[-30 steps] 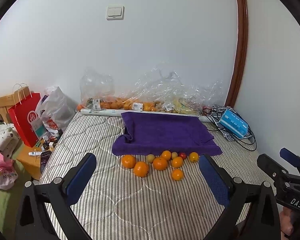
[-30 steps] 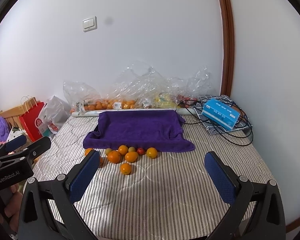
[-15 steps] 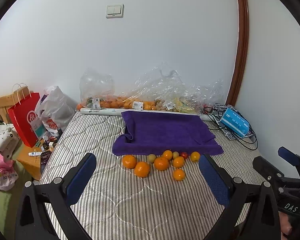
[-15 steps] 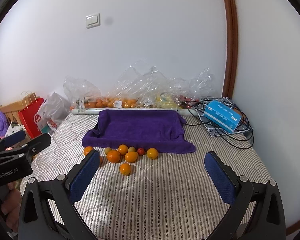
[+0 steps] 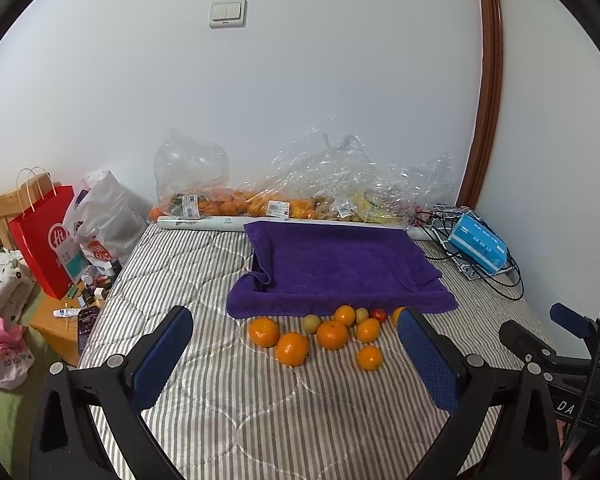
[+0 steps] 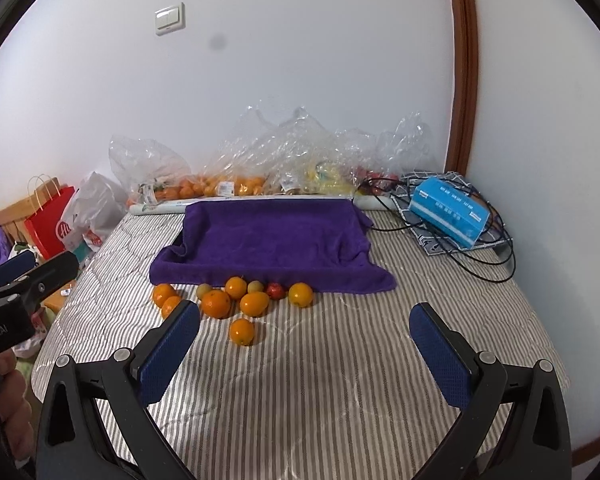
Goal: Organize fruits
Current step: 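Grasp a large orange with the right tool while the left tool grasps another orange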
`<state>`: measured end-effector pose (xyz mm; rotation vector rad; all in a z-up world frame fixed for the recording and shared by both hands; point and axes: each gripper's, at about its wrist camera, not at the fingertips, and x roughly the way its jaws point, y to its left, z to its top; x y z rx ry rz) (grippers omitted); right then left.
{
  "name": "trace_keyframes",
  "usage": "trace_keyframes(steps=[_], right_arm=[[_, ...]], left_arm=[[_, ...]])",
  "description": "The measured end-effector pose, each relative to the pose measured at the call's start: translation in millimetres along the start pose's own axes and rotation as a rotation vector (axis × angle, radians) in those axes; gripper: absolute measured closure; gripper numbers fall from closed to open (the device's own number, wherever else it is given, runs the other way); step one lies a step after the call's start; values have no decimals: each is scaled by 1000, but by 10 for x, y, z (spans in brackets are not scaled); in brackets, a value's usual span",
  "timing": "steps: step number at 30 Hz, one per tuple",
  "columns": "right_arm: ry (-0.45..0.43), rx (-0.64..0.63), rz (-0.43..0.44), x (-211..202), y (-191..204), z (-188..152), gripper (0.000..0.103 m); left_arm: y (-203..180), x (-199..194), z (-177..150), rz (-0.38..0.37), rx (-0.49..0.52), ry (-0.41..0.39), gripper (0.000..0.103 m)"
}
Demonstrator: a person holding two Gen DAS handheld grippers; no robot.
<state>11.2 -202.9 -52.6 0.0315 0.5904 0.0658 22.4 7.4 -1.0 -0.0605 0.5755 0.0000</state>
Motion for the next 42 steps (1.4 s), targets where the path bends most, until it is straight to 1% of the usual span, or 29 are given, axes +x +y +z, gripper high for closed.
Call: trace_keyframes(steps=[3,6,7,9,11,14,17,20,22,25,27,28,31,32,34,36,38,39,41,42], right_arm=[[-21,-12,-2,89,-4,9,0],[-17,-6,-10,217,-25,28,0],[-20,-3,0,249,-34,24,0],[-33,9,68,336,-76,-3,0],[-2,28,79,464,-99,-6,0],[54,-28,71,673,-71,-4,1],[33,-56,30,798,-51,-29,4],[74,-45,43,999,-84,-64,4],[88,-26,53,1151,-116,-119,4],[110,-33,51,1354,-114,-183,4],[121,-42,55,1473,-110,-207,11],[127,-47,59,1541,-107,-219,16],[157,-51,67,1747,-93,-230,22],[167,-46,73,1811,-96,-230,27],[199,-36,100,1954,-101,-228,32],[222,-28,98,2065,-100,-226,36],[237,-21,93,2152,-94,-227,44],[244,-20,96,2194,-94,-229,47],[250,-25,98,2252,-88,-232,58],[252,-32,98,2275,-82,-242,61]], left_arm=[[31,66,15,5,-4,-9,0],[68,167,18,22,-15,-11,1],[84,210,18,25,-19,-10,1],[119,311,10,27,-23,-1,2],[165,423,-6,38,-20,14,2],[242,596,-27,50,-17,34,2],[340,808,-64,38,-39,79,2],[410,1051,-137,50,-57,122,2],[441,1201,-207,53,-60,151,6],[482,1355,-288,56,-73,172,7],[526,1459,-341,62,-81,195,7],[547,1503,-357,63,-85,202,7],[605,1614,-426,64,-96,225,7],[613,1648,-444,63,-96,230,7],[623,1704,-462,70,-93,241,7],[629,1757,-484,70,-91,248,7],[648,1804,-510,58,-99,256,7],[657,1822,-519,48,-104,259,7],[673,1846,-525,30,-117,261,8],[680,1866,-521,21,-120,265,9]])
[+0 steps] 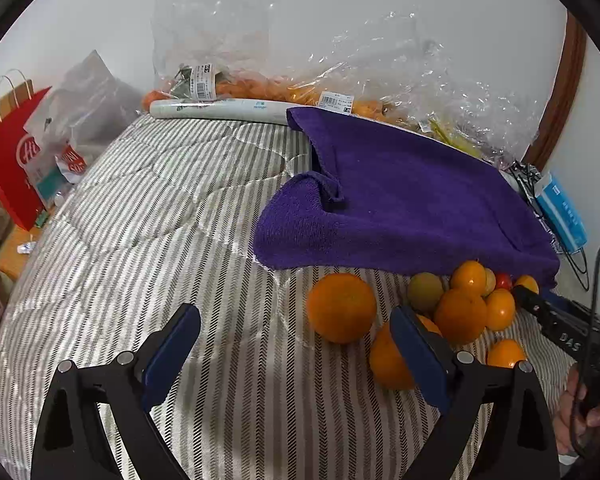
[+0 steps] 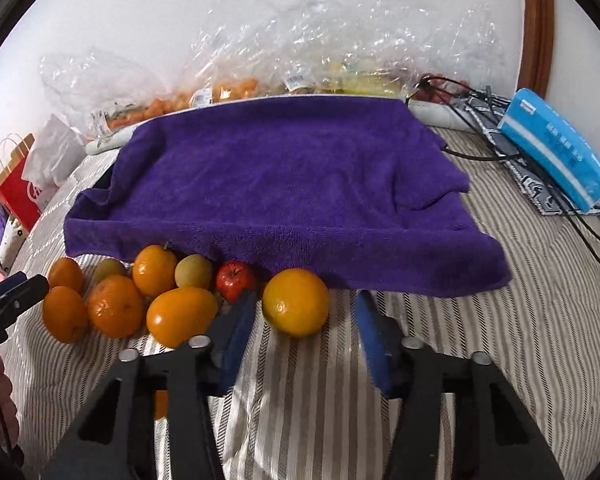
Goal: Organize fruits
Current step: 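Grasp a large orange with the right tool while the left tool grasps another orange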
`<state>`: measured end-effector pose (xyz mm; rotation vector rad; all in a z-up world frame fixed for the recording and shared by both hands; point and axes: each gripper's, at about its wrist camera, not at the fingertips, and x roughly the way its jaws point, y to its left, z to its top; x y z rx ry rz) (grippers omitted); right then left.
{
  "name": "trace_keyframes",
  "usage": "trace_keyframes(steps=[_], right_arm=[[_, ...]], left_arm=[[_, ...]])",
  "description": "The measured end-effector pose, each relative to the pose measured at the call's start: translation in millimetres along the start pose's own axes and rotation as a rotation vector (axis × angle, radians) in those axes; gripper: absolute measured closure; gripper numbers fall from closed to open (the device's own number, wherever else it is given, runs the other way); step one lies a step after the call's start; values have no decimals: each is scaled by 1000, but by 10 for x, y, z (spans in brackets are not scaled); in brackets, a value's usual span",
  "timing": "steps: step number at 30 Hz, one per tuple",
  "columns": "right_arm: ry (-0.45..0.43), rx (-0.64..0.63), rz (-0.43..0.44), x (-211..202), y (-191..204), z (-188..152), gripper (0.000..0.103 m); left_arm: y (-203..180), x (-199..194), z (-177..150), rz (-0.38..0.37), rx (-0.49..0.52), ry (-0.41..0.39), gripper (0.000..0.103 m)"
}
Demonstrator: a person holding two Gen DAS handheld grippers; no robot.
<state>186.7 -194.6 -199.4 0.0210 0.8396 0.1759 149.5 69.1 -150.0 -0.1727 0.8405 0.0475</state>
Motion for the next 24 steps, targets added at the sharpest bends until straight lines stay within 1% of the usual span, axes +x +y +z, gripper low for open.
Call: trace_keyframes(steps=[2,5,6,8,11,13,15,16,18,21,22,23,24], right_arm=[[10,-7,2,31,-5,-7,69],[5,-1,22,25,-30,-17,69],[3,2,27,25,-39,-19,69],[1,6,31,25,-47,-12,69],[-3,-3,28,19,-37,-13,69],[-4,-8,34,15,-32,-16,69],[2,-6,33,24,-32,-18,69],[4,-5,32,26,-34,-16,69],[3,-3,33,26,-36,-15,69],[3,-3,33,29,-36,-14,69],[4,-6,30,29,-34,-13,69],[4,-8,28,30,-37,-13,68],[4,-12,24,30,-31,-13,68]], left_arm=[[4,6,12,-24,-6,11,12],[-13,-18,2,-77,-1,15,13],[-21,-22,2,-82,4,13,13],[-25,-6,16,-66,7,8,14],[13,48,57,-64,2,16,22],[56,97,91,-77,-12,26,34],[77,147,112,-117,-23,44,36],[72,169,115,-140,-18,56,40],[21,216,109,-163,6,75,41],[-42,287,89,-151,22,79,41],[-61,296,76,-136,24,64,45],[-110,299,57,-106,50,46,47],[-136,293,50,-97,69,38,55]])
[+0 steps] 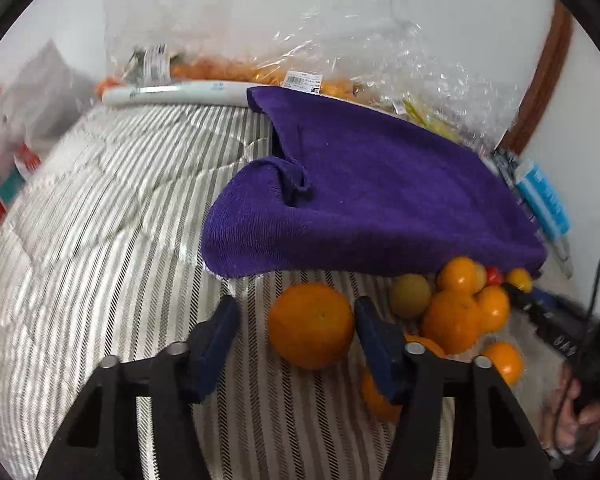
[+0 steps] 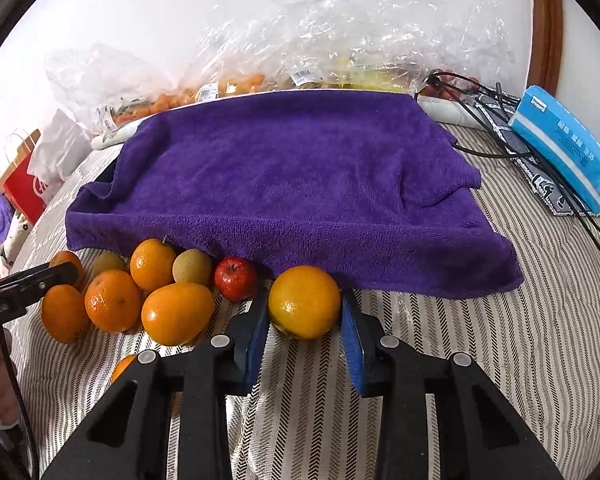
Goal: Organize fruits
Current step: 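Grasp a large orange with the right tool while the left tool grasps another orange, then carry the right tool's orange onto the purple towel while the left tool carries its orange there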
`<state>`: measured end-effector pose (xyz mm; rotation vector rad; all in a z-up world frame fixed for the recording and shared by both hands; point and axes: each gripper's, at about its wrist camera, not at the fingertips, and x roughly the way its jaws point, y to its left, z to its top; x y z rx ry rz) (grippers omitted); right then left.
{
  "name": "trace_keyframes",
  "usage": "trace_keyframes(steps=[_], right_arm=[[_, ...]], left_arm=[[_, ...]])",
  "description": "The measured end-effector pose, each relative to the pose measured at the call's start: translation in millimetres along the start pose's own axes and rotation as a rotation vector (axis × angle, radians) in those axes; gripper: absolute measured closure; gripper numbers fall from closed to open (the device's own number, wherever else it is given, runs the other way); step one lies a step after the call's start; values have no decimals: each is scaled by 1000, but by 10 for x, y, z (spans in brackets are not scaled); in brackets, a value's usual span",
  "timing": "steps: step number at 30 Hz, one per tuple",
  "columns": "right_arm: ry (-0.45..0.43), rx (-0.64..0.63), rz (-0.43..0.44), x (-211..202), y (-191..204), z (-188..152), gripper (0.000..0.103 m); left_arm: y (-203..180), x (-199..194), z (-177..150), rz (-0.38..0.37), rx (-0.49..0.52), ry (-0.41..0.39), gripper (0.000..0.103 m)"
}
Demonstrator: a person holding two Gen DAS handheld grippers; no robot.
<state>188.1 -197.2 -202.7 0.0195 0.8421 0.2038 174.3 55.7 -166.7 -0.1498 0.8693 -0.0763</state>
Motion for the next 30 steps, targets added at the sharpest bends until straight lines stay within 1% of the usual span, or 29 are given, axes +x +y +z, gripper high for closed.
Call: trace_keyframes(steps=[1,3,6,10,12,15,18,21,24,27,30], right_arm=[[-1,-4,3,-3,1,0,68],[-12,-4,12,-23,0,-6,69],[-41,9,19,-77,-19,-16,69],[-57,8,31,-109,-15,-16,69],[-70,-2,43,-134,6,-18,69],[-93,-12,57,-183,26,-25,69],[-116,-12,64,-231,34,-34,69],[-108,1,62,-286,26,-29,69],[-113,26,89,-393,-8,32,69],[-135,38,89,-543,-31,169,69],[-168,36,84,-687,-45,342,69]], left_arm=[[-28,-8,-12,0,22,-6,64],[-43,-19,-29,15,37,-16,64],[-7,-19,-32,-1,20,-12,63],[2,-15,-32,-2,8,-14,64],[34,-37,-48,-28,-9,-19,64],[79,-84,-46,-36,-31,-46,64],[87,-176,-41,-34,-33,-95,64],[106,-252,-22,-34,-43,-138,64],[145,-308,15,-51,-66,-169,64],[144,-379,69,-33,-66,-199,64],[78,-489,235,-36,-59,-186,64]])
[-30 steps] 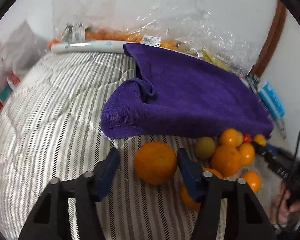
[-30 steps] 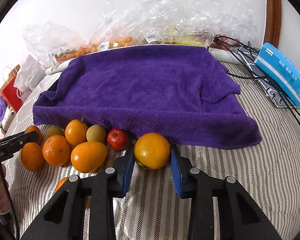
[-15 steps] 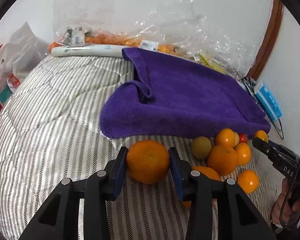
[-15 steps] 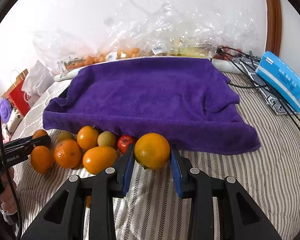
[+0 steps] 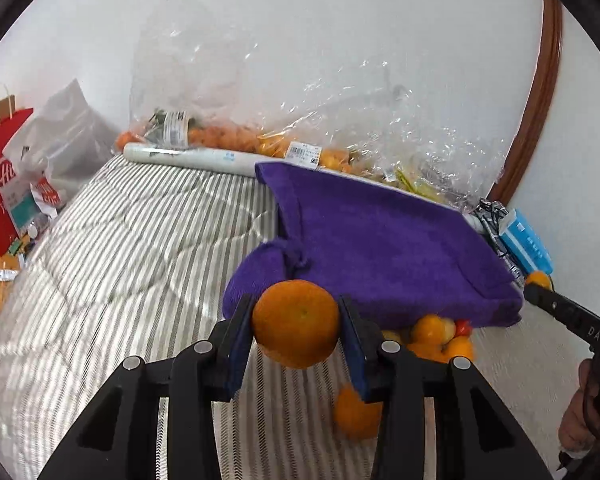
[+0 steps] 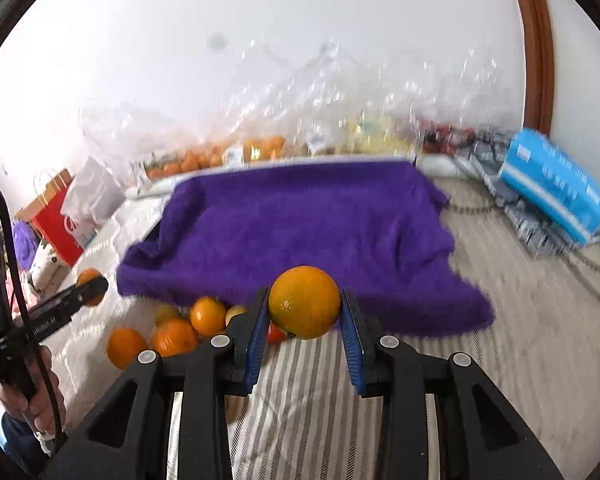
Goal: Organize fruits
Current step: 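Carry the right tool's orange onto the purple towel while the left tool carries its orange there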
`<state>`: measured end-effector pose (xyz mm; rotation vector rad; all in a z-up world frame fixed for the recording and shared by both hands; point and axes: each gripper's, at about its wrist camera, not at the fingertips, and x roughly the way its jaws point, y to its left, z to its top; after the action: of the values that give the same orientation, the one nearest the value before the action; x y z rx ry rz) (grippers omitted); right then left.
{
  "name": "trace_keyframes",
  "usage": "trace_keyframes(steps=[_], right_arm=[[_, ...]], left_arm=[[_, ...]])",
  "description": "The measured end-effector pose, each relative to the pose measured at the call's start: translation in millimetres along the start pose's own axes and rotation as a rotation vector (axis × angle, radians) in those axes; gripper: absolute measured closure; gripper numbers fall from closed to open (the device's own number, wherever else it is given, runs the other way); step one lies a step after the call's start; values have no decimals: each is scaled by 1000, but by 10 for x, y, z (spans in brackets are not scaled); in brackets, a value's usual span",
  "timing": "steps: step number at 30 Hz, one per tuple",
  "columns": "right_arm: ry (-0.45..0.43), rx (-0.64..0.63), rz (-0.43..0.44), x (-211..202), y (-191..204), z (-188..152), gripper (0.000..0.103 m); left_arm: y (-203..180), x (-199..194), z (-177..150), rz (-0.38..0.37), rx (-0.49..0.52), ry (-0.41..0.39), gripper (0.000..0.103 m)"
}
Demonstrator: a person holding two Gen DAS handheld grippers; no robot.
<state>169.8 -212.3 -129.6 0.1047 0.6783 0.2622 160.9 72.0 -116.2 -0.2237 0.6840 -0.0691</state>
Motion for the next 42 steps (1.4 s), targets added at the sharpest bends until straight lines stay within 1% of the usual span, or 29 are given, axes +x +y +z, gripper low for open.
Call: trace_keyframes(steps=[2,4,6,8,11,13,17,21,23,26,28,33,37,42], right_arm=[[-20,1,3,-45,-4,128,69],[-35,-9,-6,-48,16,256,69],[-53,-25,-19,-37,37,389,69],[-72,-41,-8,-25,64,513,69],[-95,-72,-4,34,99,681,69],[-112,-84,-2,98,111,745,69],[-106,-70,17,302,49,728,69],[-51,-39,16,569,-103,620,69],[-35,-36,10,642,-171,570,69],[-21,-27,-29,692,-278,528,69],[-24,-13,-38,686,-349,528,69],[2,16,-55,741,-478,493,69],[39,21,-49,828,-471,471,69],[64,-14,-58,900,-378,431,69]], left_arm=[[-58,-91,170,-49,2,-25,64],[-128,-136,335,-72,10,-48,64],[-181,-147,491,-111,8,-82,64],[-205,-91,621,-140,-14,-92,64],[-231,93,771,-146,-43,-90,64],[-235,207,798,-140,-68,-90,64],[-266,474,784,-102,-95,-73,64],[-297,725,688,-64,-64,-25,64],[-283,807,609,-76,-49,1,64],[-236,873,531,-101,-52,48,64],[-228,911,501,-108,-55,69,64],[-269,940,470,-101,-18,92,64],[-290,945,474,-91,-4,96,64],[-301,1003,472,-77,12,141,64]])
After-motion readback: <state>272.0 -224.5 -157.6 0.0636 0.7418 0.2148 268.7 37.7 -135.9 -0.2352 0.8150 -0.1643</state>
